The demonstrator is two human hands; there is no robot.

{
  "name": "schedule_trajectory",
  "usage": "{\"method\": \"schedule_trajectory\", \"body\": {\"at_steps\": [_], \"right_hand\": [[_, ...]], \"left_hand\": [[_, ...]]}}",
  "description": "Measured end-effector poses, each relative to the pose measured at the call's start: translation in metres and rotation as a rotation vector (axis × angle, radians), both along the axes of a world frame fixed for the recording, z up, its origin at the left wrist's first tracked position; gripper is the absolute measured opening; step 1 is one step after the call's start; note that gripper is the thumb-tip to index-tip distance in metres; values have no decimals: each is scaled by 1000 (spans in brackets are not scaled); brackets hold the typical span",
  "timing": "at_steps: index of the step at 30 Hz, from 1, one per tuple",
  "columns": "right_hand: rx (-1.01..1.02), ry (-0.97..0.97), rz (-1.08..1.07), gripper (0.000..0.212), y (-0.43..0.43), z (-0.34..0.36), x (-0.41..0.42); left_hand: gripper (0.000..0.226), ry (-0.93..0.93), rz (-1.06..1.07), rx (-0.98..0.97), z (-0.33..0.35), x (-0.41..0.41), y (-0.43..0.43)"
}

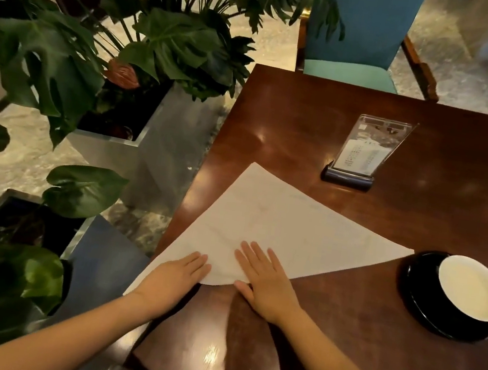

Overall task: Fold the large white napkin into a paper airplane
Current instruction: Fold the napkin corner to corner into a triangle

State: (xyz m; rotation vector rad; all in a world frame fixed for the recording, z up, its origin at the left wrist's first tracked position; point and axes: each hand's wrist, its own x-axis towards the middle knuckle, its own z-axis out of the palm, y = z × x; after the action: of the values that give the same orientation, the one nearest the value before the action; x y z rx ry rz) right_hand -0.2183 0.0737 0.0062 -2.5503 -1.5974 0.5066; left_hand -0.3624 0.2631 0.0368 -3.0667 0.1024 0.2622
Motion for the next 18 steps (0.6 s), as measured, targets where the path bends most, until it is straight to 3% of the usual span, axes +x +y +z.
{"method": "schedule_trajectory", "body": {"at_steps": [4,8,13,16,18], "right_hand": [[5,-40,46,60,-16,-3,16],[17,-5,93,61,-32,-1,33],[37,36,114,66,-37,-1,39],[107,48,88,73,-35,0,36],[156,112,19,78,-36,1,33]], "left_hand": [[66,-13,-16,-51,21,-17,27],[44,106,138,-222,39,-25,59],[48,353,450,-705,60,-10,65],[38,363,661,-1099,67,-2,53],[29,306,751,-1222,72,4,52]]}}
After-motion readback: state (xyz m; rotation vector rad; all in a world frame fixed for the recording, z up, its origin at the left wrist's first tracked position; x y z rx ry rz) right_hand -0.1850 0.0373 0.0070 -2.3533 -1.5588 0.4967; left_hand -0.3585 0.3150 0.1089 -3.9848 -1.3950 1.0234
